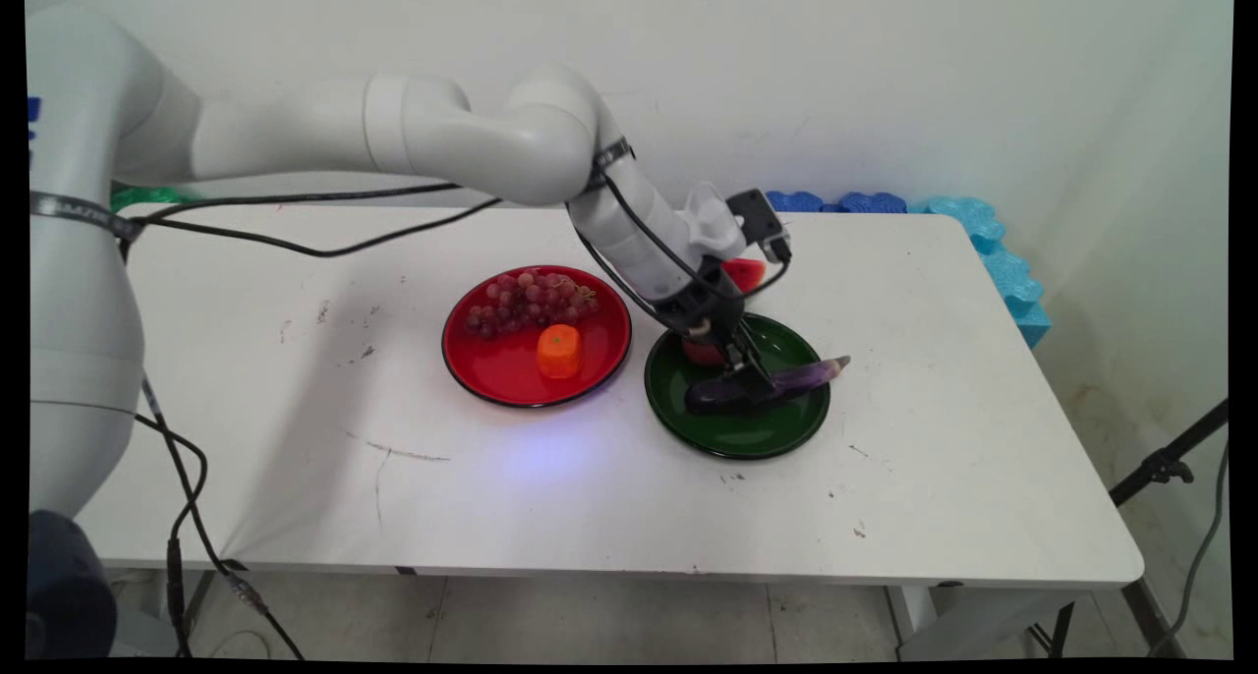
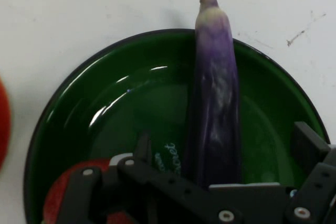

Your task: Pick up the eggplant from the green plate, then place the picked object on the table

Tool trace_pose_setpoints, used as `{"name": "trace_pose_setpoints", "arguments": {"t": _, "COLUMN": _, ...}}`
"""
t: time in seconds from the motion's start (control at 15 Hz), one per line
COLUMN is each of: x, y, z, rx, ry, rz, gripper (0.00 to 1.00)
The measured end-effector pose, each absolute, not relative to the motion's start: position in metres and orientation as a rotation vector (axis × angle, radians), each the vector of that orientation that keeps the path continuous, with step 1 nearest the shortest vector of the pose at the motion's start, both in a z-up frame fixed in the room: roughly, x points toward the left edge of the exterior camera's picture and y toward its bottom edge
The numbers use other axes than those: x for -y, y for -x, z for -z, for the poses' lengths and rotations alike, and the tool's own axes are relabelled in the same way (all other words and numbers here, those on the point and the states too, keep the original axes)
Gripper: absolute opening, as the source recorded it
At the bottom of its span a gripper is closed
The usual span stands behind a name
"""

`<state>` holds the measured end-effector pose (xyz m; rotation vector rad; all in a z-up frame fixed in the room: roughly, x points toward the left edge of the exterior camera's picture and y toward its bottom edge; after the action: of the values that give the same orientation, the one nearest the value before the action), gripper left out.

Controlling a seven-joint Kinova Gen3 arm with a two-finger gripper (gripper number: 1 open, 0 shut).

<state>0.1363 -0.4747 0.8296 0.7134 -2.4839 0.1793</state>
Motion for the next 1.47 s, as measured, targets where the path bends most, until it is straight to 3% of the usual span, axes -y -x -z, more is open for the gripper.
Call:
{"name": "trace_pose_setpoints", "arguments": {"t": 0.2, "x": 0.476, "y": -0.129, "z": -0.813, "rx": 2.488, "ry": -0.713, "rz": -0.179, "gripper": 1.0}}
{"name": "trace_pose_setpoints", "arguments": {"t": 0.27, "x": 0.476, "y": -0.127, "z": -0.808, "rx": 2.489, "ry": -0.714, "rz": -0.181, "gripper": 0.0}}
{"name": "trace_pose_setpoints", "arguments": {"t": 1.0, "x": 0.476, "y": -0.109, "z": -0.79, "rx": 2.486, "ry": -0.728, "rz": -0.202, "gripper": 0.0}}
{"name": "trace_pose_setpoints", "arguments": {"t": 1.47, "x": 0.465, "y": -0.115, "z": -0.821, "rx": 2.483, "ry": -0.744, "rz": -0.237, "gripper": 0.0}}
